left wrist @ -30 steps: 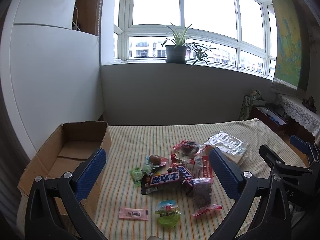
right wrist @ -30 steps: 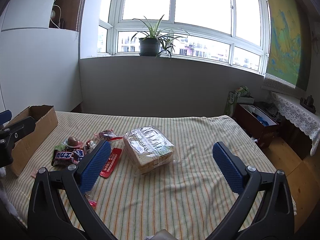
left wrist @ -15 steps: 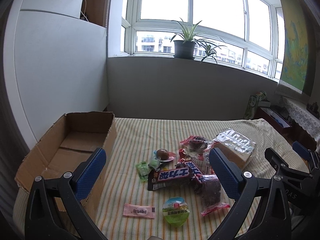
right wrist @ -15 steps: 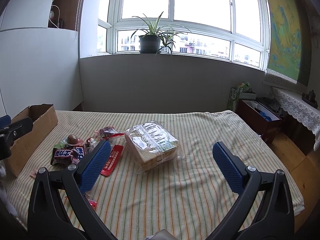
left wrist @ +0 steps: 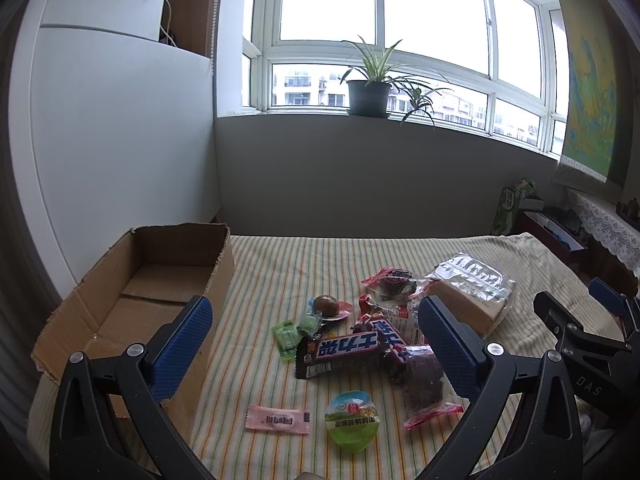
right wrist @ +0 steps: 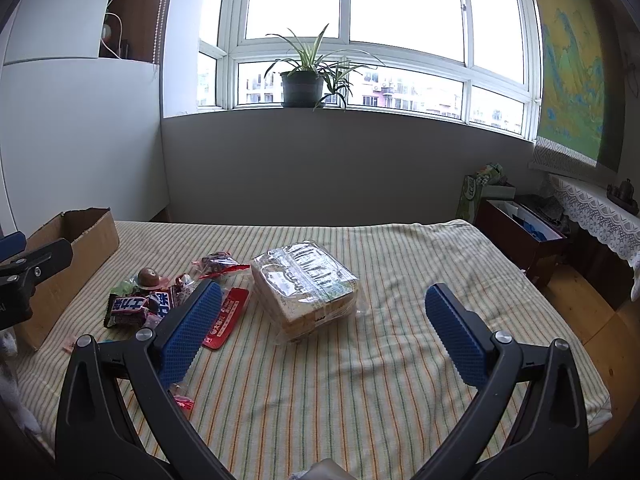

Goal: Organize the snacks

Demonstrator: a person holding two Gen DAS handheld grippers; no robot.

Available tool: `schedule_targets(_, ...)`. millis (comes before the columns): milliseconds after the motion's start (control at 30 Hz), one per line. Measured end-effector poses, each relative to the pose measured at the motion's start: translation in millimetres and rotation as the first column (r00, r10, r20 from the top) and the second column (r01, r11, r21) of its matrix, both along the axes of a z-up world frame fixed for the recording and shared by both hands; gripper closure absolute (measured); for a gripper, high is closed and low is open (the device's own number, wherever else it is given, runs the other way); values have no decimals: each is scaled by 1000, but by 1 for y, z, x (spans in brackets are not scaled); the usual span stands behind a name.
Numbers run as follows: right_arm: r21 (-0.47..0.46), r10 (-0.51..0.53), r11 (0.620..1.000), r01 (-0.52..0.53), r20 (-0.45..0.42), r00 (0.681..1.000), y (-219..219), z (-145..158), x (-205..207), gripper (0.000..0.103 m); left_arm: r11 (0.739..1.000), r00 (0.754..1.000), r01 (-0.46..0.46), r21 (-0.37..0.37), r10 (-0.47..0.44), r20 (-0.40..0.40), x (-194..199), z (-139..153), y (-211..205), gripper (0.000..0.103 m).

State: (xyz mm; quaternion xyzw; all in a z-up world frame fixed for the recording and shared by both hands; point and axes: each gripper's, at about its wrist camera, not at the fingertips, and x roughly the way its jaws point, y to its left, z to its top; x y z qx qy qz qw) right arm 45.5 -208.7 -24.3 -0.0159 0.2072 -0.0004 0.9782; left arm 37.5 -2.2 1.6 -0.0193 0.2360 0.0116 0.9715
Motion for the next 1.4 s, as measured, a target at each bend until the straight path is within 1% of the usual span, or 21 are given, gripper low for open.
schedule_targets(700, -3, 7, 1000, -7, -14, 1000, 1, 0, 1, 0, 1000, 1000, 9, 8, -9, -11, 0, -2, -3, 1)
schedule_targets(900, 2, 20, 1000, -20, -38, 999, 1, -2, 3, 0, 1000, 1000, 19, 15, -19, -22, -1, -4, -3, 1)
schedule_targets(1033, -15, 40, 999, -41, -62, 997, 7, -2, 3, 0, 999, 998, 38, 9, -38, -41, 1, -4, -1, 1)
schedule_targets(1167, -10, 69, 997, -70, -76, 995, 11, 3, 1, 0, 999, 998, 36, 19, -35, -48, 0, -4, 1, 1)
schedule_targets(1267, -10, 86, 996, -87, -73, 994, 16, 7, -1, 0, 999, 999, 38, 8, -38, -36, -2, 1, 2, 1)
schedule_targets(1400, -24, 108, 994, -110, -89, 990, 19, 9, -4, 0, 998, 998, 59, 21, -59, -9, -6, 10, 1, 1)
